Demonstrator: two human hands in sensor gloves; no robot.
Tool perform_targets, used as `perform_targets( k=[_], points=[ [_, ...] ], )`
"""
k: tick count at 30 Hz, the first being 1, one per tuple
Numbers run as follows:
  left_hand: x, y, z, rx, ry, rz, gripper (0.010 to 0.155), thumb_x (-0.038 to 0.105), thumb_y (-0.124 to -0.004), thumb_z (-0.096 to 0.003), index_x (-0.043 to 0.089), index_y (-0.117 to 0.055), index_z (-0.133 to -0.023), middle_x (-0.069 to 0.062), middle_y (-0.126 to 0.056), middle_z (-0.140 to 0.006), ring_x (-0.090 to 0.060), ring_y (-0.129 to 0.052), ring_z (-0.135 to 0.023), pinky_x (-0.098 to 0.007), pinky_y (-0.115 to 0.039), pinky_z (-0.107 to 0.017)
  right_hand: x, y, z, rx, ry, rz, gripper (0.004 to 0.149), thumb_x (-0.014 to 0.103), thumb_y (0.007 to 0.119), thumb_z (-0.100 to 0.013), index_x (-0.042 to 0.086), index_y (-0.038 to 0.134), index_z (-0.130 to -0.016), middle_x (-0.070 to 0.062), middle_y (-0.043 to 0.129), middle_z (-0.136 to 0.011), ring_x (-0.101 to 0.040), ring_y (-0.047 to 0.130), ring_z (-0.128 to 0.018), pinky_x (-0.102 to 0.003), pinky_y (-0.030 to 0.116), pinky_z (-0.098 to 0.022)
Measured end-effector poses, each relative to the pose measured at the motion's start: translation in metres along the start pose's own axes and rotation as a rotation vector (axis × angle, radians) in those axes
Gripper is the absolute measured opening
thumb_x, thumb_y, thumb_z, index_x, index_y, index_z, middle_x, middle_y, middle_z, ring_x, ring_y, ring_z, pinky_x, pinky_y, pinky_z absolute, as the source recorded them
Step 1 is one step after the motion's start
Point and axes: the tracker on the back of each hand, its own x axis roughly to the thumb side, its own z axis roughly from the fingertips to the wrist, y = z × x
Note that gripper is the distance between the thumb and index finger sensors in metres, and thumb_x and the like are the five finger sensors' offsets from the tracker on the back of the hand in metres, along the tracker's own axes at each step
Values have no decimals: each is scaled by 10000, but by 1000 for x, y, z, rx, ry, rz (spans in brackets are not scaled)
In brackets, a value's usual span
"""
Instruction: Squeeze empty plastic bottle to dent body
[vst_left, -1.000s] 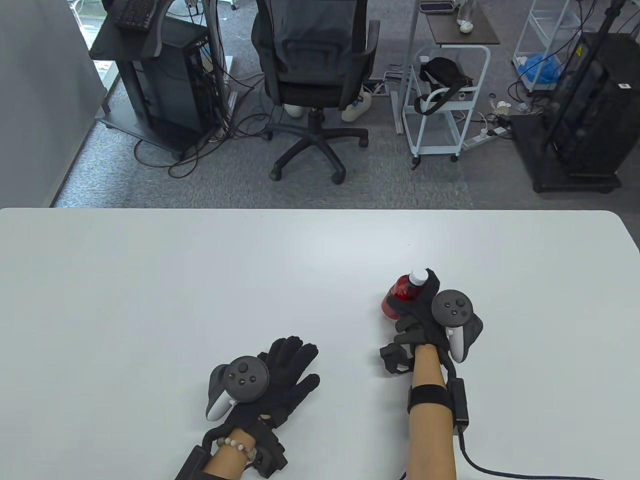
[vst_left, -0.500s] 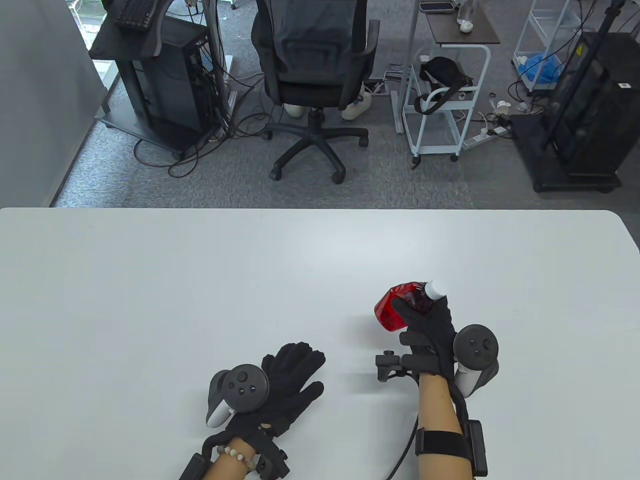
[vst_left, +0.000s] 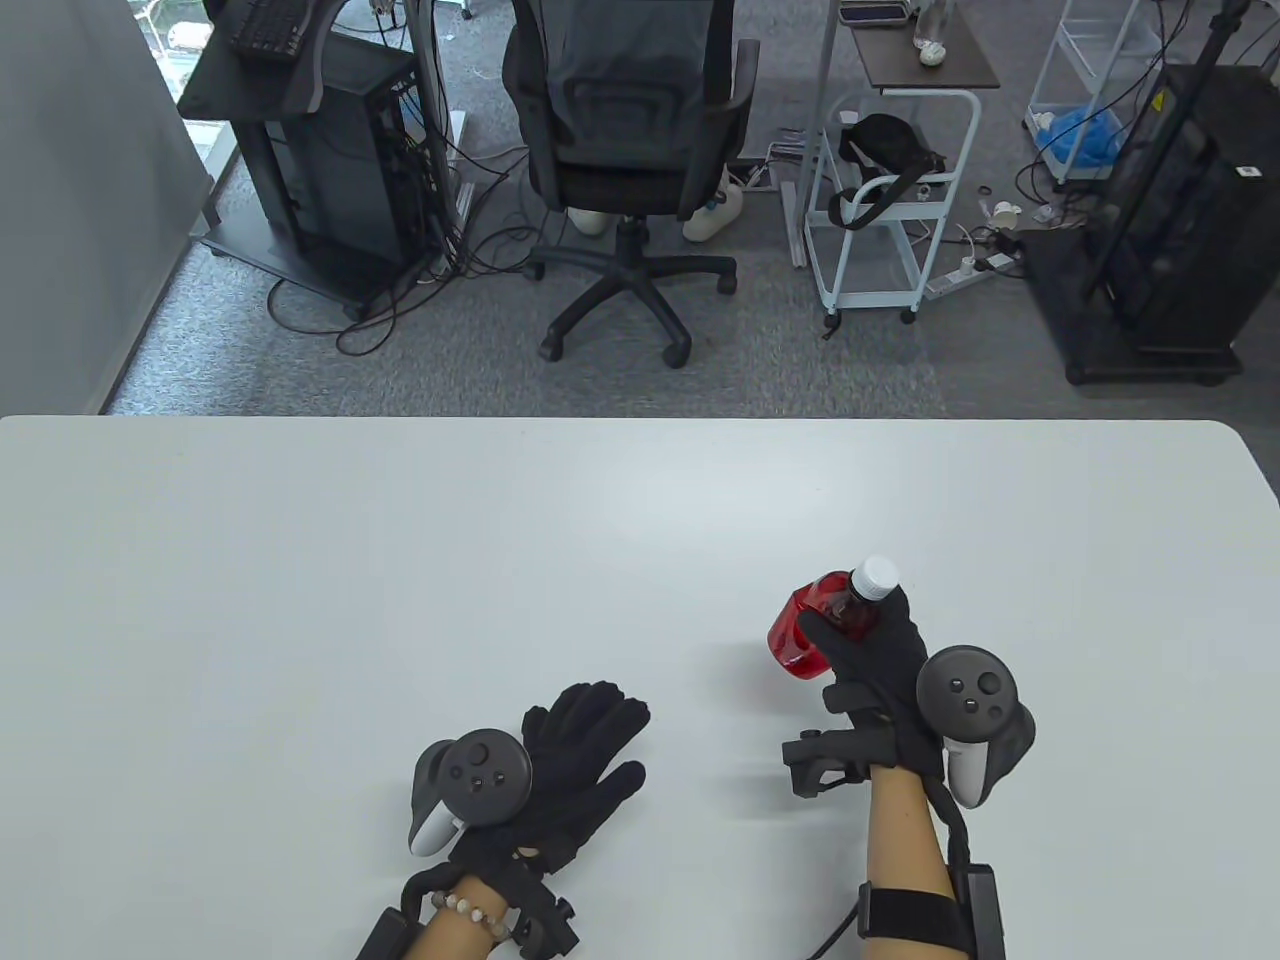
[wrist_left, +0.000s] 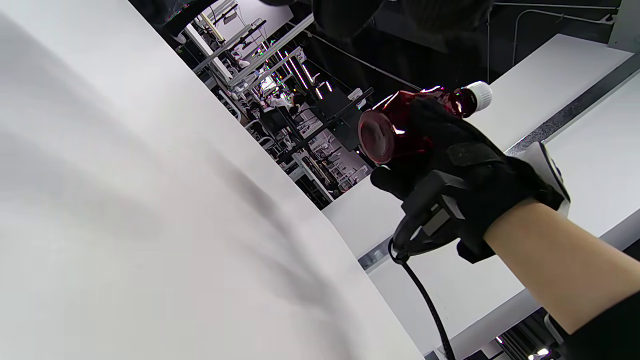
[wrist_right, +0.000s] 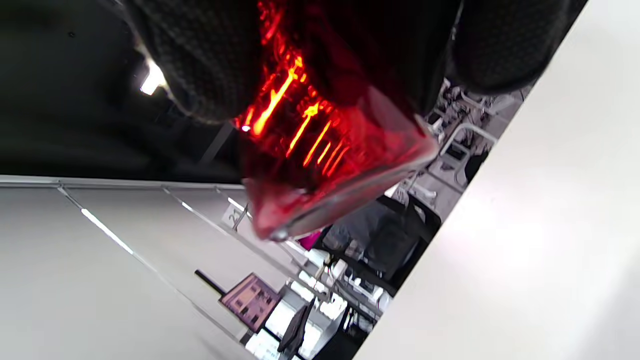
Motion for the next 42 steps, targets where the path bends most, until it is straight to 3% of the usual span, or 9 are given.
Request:
perform_targets(
  k=[5,13,16,21,25,37,42],
  points=[
    [0,1,1,7,4,0,679,536,-588,-639,163,-429,-1183,-206,-264,-1231,-475,-149,-1126,-691,-53,-672,-9,4,-4,65,51,-50,746,409,848,-546,58,478,-1092,-168,746,-1001,-385,854,-771,-584,760,-534],
    [-1,5,1,19,13,9,680,535,-590,-638,157,-434,-1182,-212,-274,-1229,-483,-159,-1123,-695,-59,-671,-26,14,-9,131,106,66,773,414,806,-589,40,383,-1118,-204,679,-1047,-419,782,-786,-558,745,-532],
    [-1,6,2,22,13,9,680,536,-590,-637,158,-436,-1182,-214,-279,-1228,-485,-164,-1123,-697,-63,-671,-34,21,-13,179,150,88,782,365,819,-587,82,344,-1140,-256,526,-1130,-450,741,-852,-608,720,-572],
    [-2,7,1,20,19,10,681,537,-590,-638,158,-437,-1182,-215,-278,-1229,-486,-163,-1123,-698,-63,-671,-46,33,-20,124,182,255,780,312,864,-551,72,401,-1130,-230,626,-1082,-448,800,-843,-611,752,-559],
    [-3,8,1,23,31,5,680,537,-588,-638,160,-434,-1182,-215,-265,-1229,-481,-139,-1120,-694,-56,-671,-58,45,-24,157,233,373,783,304,866,-546,69,400,-1130,-222,648,-1070,-448,802,-852,-623,742,-569],
    [-7,11,0,26,47,8,683,539,-587,-638,160,-430,-1184,-209,-254,-1230,-475,-116,-1118,-692,-49,-670,-72,59,-28,138,242,426,793,298,857,-545,85,365,-1129,-224,633,-1074,-444,784,-865,-642,702,-599],
    [-7,11,0,28,49,10,680,537,-588,-638,159,-434,-1182,-212,-258,-1229,-478,-120,-1117,-692,-51,-670,-74,56,-26,198,263,451,800,299,838,-562,68,326,-1133,-237,622,-1081,-460,781,-862,-665,680,-602]
  ],
)
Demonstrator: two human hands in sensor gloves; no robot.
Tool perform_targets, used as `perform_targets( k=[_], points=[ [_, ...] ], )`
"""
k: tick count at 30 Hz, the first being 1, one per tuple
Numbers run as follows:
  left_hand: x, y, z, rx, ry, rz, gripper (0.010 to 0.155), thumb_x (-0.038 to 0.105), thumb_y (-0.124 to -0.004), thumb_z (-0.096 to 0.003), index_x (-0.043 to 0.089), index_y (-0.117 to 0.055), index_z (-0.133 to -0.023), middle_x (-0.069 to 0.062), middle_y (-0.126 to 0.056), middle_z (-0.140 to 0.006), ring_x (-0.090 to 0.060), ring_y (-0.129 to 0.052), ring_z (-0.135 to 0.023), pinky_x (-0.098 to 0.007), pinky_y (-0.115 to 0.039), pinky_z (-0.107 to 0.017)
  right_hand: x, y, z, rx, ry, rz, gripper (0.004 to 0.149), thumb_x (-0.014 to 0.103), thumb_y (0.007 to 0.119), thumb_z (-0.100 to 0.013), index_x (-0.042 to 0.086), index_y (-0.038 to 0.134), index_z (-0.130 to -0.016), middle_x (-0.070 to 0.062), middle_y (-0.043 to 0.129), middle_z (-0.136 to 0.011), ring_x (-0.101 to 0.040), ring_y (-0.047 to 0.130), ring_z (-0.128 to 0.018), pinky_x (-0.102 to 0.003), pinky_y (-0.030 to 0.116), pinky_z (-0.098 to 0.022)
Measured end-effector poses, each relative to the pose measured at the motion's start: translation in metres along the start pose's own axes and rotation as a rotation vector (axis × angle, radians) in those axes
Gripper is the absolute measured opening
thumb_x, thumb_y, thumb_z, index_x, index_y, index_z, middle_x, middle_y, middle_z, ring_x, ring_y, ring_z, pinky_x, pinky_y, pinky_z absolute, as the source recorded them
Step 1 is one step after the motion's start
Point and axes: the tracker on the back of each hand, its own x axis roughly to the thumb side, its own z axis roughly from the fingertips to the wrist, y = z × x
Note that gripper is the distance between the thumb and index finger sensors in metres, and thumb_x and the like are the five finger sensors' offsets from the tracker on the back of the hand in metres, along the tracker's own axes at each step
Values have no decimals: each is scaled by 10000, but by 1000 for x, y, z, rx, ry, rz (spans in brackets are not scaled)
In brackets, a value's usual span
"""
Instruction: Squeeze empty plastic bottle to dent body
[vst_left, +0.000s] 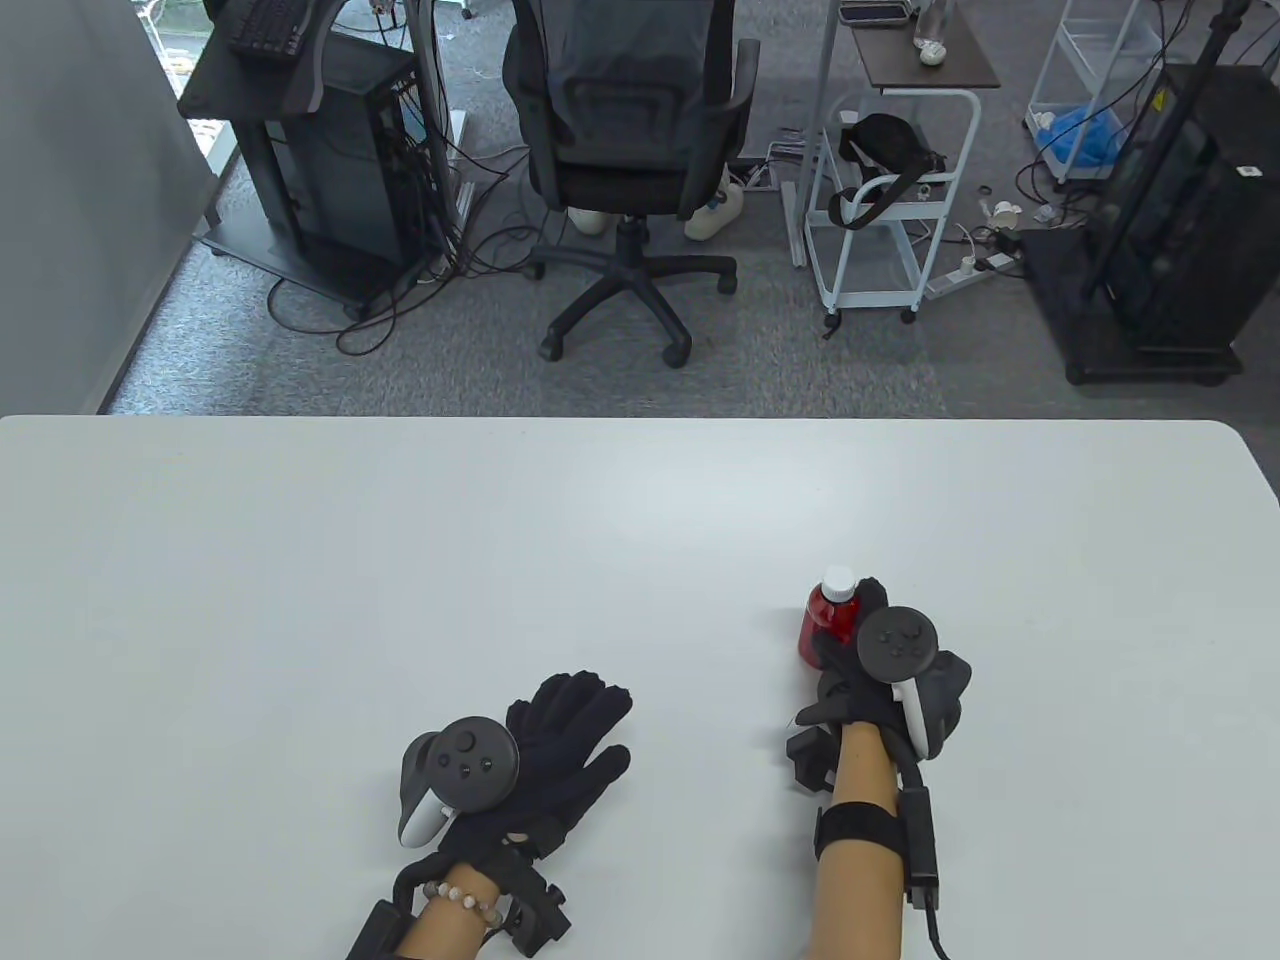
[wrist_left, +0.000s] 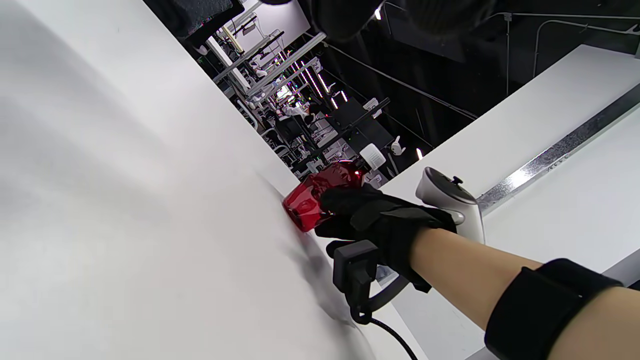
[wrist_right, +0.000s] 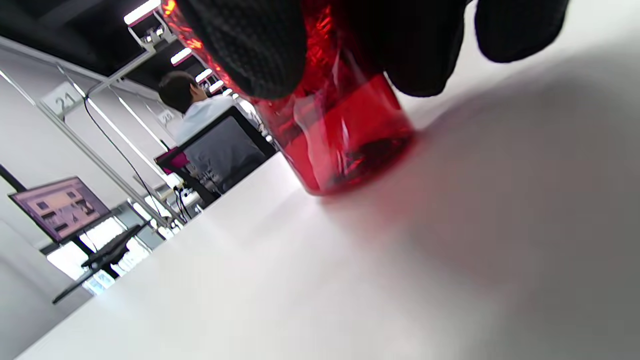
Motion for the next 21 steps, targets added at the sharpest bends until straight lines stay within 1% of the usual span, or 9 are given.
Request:
perform_targets(
  k=[3,8,12,19,21],
  points=[
    [0,0,0,-2,-2,-2,682,537,-589,-638,157,-434,-1183,-211,-262,-1229,-479,-124,-1117,-694,-53,-670,-3,-1,2,-10,-10,6,808,302,838,-562,50,323,-1131,-238,622,-1080,-459,785,-859,-666,679,-600],
    [0,-2,0,-13,-3,-2,682,536,-590,-638,155,-437,-1182,-215,-267,-1229,-482,-131,-1117,-695,-56,-670,-6,-6,6,8,-9,-15,821,307,837,-563,35,311,-1132,-247,612,-1086,-466,777,-861,-671,671,-602],
    [0,-3,0,-15,-4,0,681,536,-590,-638,156,-436,-1182,-214,-268,-1228,-482,-130,-1117,-695,-57,-670,-9,-11,9,67,-6,14,856,308,830,-571,27,255,-1141,-262,569,-1107,-483,750,-881,-685,648,-614],
    [0,-3,-1,-20,-12,6,679,538,-588,-638,162,-435,-1183,-209,-263,-1230,-477,-126,-1120,-696,-55,-671,-15,-35,24,63,-74,42,839,318,824,-576,23,281,-1143,-275,544,-1121,-493,720,-904,-701,623,-626],
    [0,-4,0,-20,-15,3,680,537,-589,-637,163,-434,-1183,-209,-260,-1230,-476,-123,-1120,-696,-54,-671,-11,-50,30,53,-117,3,835,326,812,-584,23,272,-1145,-284,519,-1130,-500,696,-919,-712,607,-630]
  ],
)
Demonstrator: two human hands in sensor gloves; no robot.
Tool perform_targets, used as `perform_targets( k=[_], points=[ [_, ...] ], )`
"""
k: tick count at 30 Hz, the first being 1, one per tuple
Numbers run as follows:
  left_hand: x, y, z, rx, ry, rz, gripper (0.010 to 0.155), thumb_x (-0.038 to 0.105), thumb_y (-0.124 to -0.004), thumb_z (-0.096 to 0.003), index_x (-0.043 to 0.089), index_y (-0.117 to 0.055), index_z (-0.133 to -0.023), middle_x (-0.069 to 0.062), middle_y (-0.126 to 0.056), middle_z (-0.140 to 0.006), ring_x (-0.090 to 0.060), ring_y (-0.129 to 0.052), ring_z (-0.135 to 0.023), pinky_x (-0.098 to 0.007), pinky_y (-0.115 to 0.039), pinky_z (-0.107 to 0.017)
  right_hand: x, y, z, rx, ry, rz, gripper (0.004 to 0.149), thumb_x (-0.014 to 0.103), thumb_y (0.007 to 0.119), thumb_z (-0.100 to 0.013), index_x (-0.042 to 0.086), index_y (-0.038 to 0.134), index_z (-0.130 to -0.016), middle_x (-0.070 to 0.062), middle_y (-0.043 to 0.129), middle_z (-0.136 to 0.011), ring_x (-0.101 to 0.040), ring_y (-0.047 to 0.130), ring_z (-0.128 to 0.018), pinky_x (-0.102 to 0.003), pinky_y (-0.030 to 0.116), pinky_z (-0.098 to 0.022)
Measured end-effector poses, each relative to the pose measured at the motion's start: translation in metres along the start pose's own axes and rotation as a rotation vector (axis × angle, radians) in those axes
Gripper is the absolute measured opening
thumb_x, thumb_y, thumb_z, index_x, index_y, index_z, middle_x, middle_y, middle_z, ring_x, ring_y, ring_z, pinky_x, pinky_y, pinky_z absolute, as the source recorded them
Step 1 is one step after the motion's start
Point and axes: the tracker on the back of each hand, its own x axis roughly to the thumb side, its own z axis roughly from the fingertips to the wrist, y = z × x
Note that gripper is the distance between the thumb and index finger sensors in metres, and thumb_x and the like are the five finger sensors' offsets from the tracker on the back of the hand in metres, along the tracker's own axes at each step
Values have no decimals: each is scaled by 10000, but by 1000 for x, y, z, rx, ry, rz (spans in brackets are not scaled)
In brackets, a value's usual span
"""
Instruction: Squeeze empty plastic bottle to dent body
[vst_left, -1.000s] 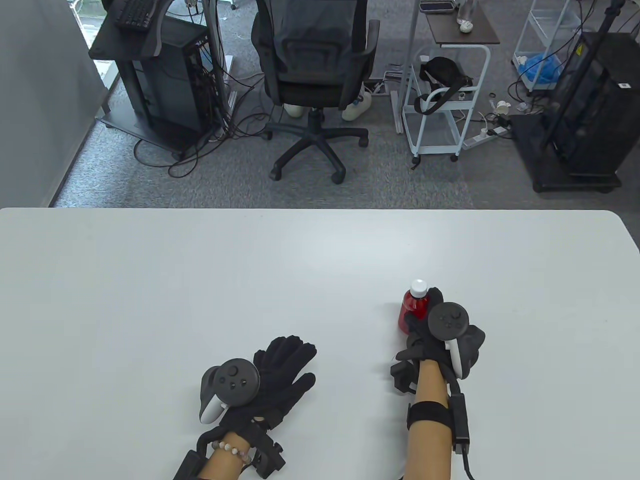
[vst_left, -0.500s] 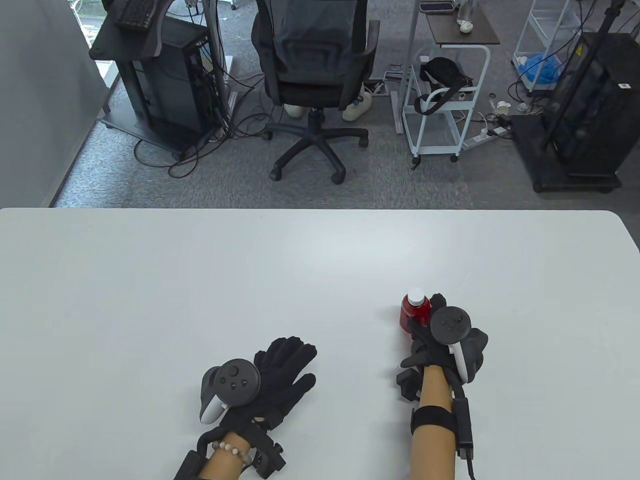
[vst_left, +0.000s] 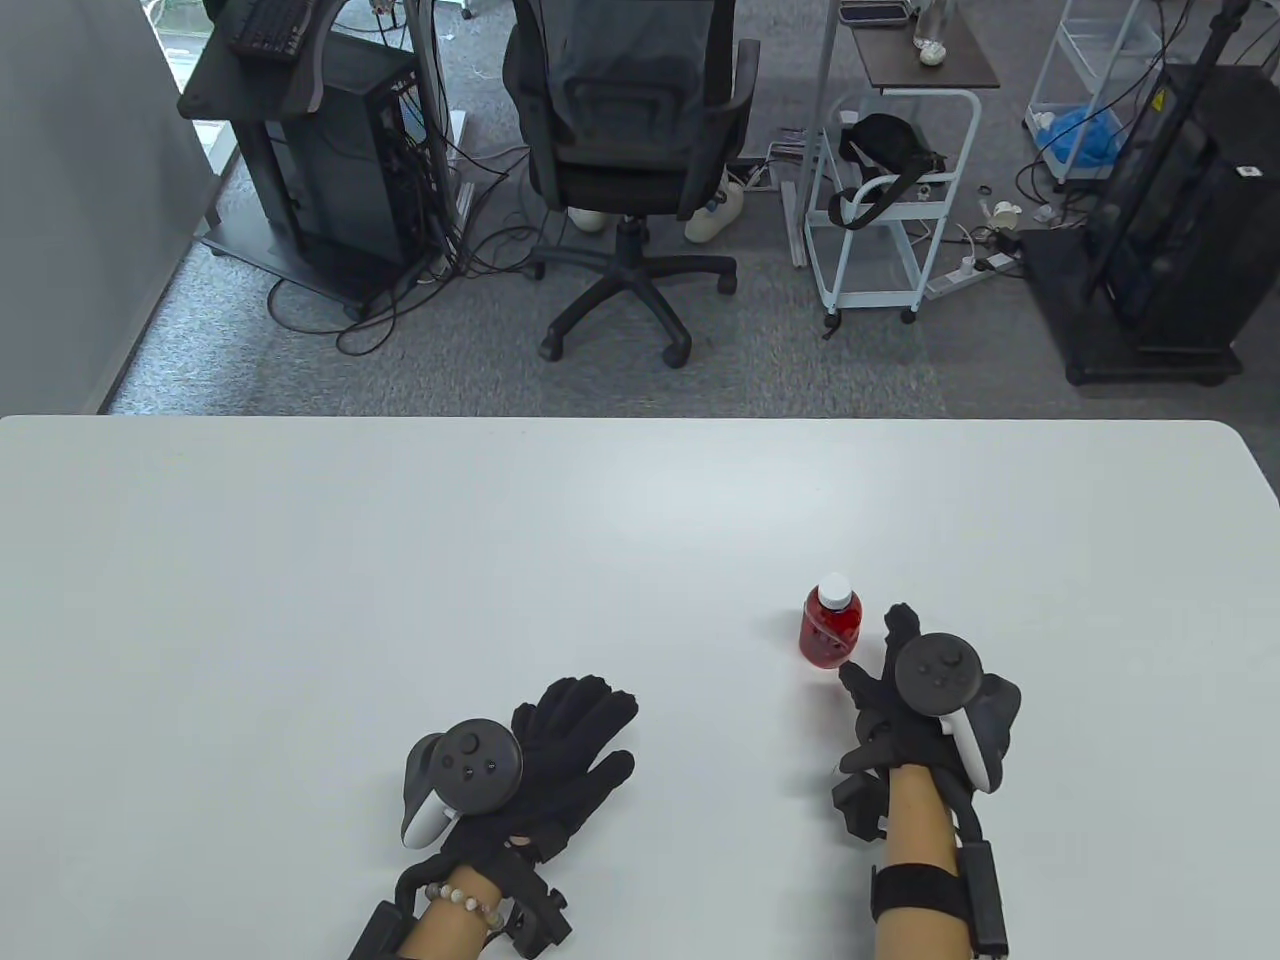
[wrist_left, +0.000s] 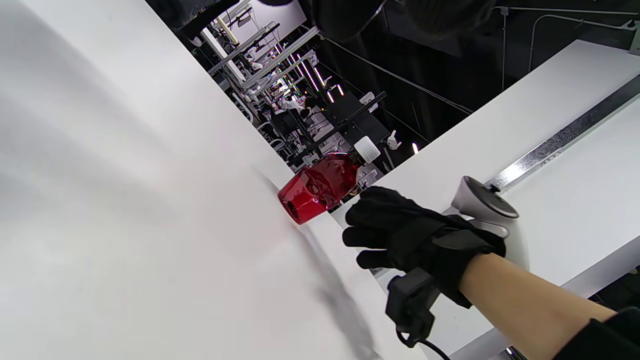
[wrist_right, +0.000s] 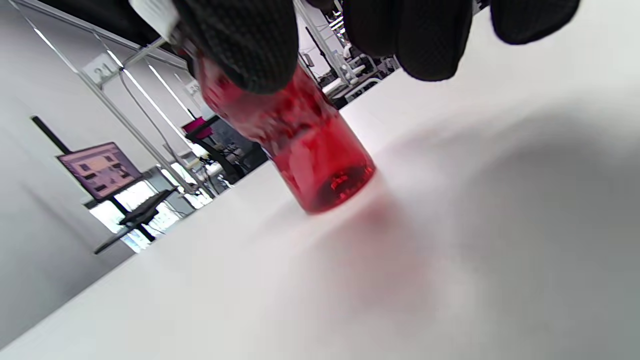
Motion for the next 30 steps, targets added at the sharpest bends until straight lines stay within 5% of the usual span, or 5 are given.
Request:
perform_targets(
  k=[6,11,19,30],
  points=[
    [1,0,2,15,-4,-22,691,540,-586,-638,174,-386,-1189,-189,-191,-1224,-458,-53,-1109,-691,-38,-668,34,-35,24,-99,-169,-39,837,342,799,-592,15,266,-1149,-309,430,-1155,-535,585,-977,-754,544,-642],
    [1,2,3,31,1,-31,695,540,-586,-638,175,-374,-1190,-183,-144,-1224,-449,-33,-1105,-685,-29,-668,66,-37,52,-108,-330,-7,831,368,772,-605,11,261,-1154,-323,391,-1164,-551,543,-993,-769,520,-644],
    [2,4,6,51,10,-77,700,542,-583,-639,191,-337,-1192,-167,-107,-1219,-434,3,-1099,-674,-8,-664,106,3,90,-69,-532,36,858,416,721,-625,14,171,-1146,-332,332,-1178,-567,486,-1014,-783,488,-648],
    [1,5,7,59,30,-108,705,543,-581,-640,210,-299,-1194,-148,-70,-1214,-419,28,-1095,-666,9,-660,119,49,110,-20,-593,45,822,444,686,-637,25,221,-1170,-339,304,-1190,-588,431,-1031,-795,453,-651]
  ],
)
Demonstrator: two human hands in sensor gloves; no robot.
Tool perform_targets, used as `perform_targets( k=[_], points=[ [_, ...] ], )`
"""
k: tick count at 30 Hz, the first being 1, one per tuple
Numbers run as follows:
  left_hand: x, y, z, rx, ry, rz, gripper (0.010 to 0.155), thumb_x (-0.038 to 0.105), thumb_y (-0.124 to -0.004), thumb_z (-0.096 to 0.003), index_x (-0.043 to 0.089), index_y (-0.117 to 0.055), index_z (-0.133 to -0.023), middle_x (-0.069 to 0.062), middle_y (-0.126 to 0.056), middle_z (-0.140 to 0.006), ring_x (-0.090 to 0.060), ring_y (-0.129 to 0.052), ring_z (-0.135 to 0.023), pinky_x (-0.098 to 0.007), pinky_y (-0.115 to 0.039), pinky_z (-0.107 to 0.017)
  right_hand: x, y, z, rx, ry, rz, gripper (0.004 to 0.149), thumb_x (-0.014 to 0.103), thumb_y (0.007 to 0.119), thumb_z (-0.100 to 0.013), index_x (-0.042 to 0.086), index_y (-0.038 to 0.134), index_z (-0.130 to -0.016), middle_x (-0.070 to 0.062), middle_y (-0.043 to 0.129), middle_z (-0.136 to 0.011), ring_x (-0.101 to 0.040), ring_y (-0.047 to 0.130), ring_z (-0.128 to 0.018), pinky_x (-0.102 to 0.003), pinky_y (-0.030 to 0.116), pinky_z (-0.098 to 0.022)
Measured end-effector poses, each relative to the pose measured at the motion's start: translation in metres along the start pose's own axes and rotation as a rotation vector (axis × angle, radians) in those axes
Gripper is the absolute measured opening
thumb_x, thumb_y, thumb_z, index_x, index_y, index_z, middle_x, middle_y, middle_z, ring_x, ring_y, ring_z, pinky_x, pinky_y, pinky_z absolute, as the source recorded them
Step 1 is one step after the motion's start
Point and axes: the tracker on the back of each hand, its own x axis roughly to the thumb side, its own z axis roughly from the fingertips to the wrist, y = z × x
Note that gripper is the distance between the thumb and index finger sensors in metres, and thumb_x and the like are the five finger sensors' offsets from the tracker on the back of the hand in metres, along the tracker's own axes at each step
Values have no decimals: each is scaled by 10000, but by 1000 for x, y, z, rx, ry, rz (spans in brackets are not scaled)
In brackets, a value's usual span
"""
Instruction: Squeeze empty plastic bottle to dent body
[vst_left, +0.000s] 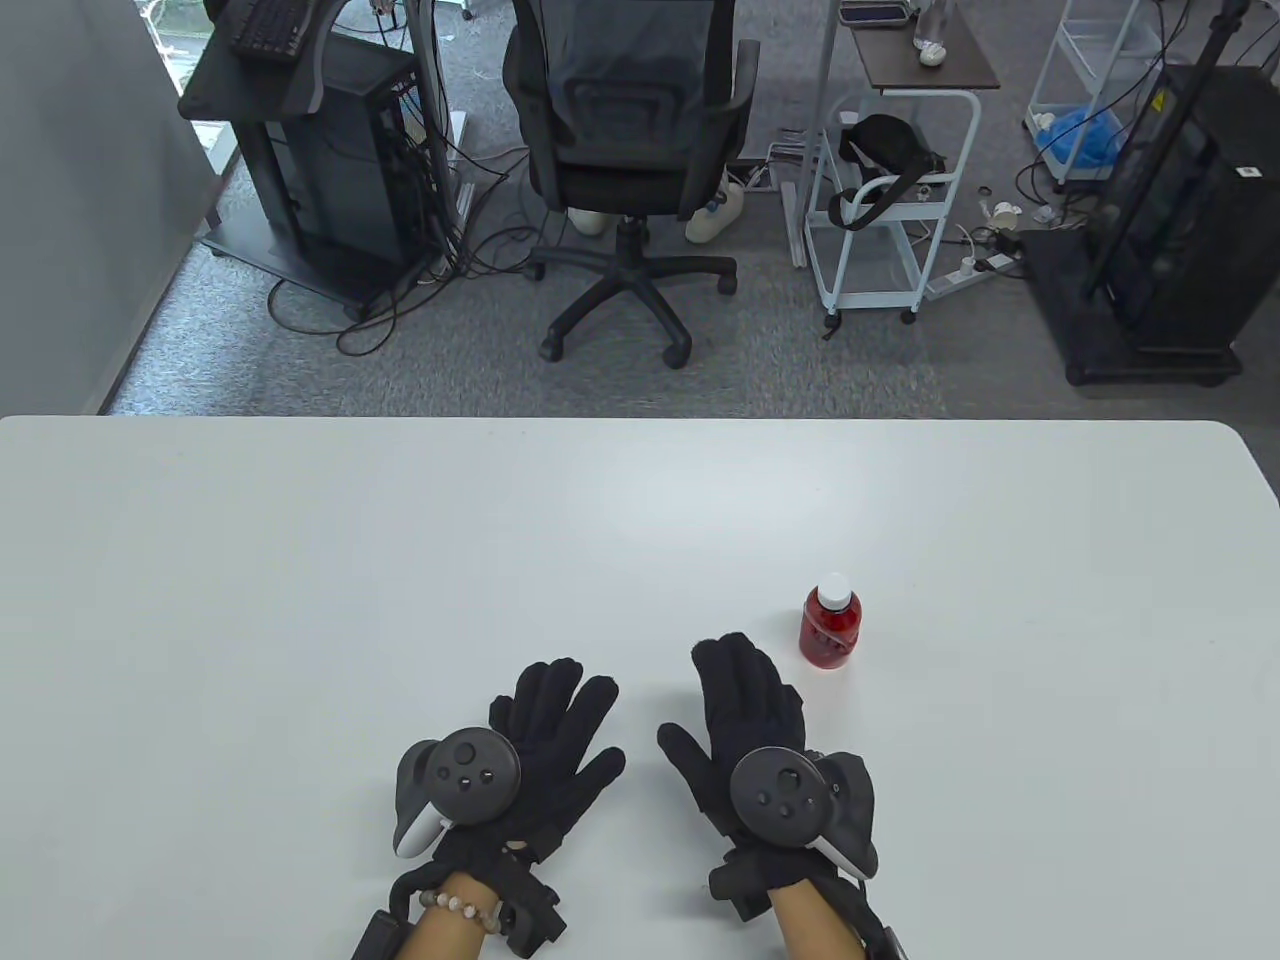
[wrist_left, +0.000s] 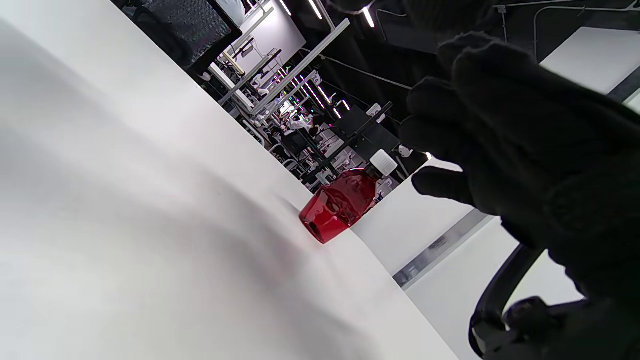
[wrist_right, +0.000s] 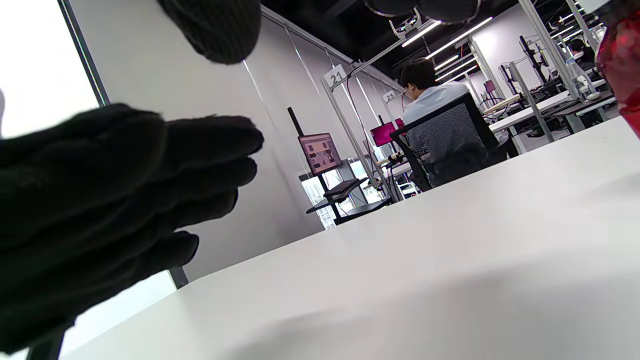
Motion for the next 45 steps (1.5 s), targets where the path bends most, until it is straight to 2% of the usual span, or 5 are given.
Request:
perform_targets(
  k=[3,6,9,25,45],
  points=[
    [0,-1,0,-5,4,-9,709,545,-580,-640,219,-281,-1194,-145,-67,-1214,-418,32,-1094,-666,11,-659,-10,10,6,7,13,5,807,443,688,-632,23,258,-1171,-336,316,-1189,-594,422,-1030,-801,442,-645],
    [2,-4,-1,-17,-4,3,727,551,-575,-640,260,-187,-1181,-136,-49,-1212,-415,43,-1092,-664,15,-658,-25,16,11,123,48,3,795,440,676,-639,28,257,-1175,-328,276,-1192,-589,361,-1040,-800,397,-655],
    [5,-7,-1,-24,-12,-18,729,553,-573,-641,267,-169,-1177,-131,-41,-1210,-410,49,-1090,-662,18,-658,-36,19,14,150,75,-1,781,440,679,-636,22,302,-1177,-329,286,-1190,-592,359,-1036,-799,395,-651],
    [6,-12,-1,-57,-1,-22,723,549,-577,-639,250,-207,-1183,-141,-59,-1211,-415,38,-1091,-661,11,-660,-37,24,15,264,118,-64,756,428,673,-640,3,352,-1178,-330,290,-1189,-591,352,-1034,-806,374,-646],
    [4,-13,-3,-85,12,-11,722,548,-579,-639,234,-228,-1186,-156,-88,-1216,-425,16,-1095,-666,-2,-663,-37,27,14,289,132,-89,750,423,672,-641,0,360,-1176,-333,292,-1188,-593,354,-1032,-810,371,-643]
  ],
)
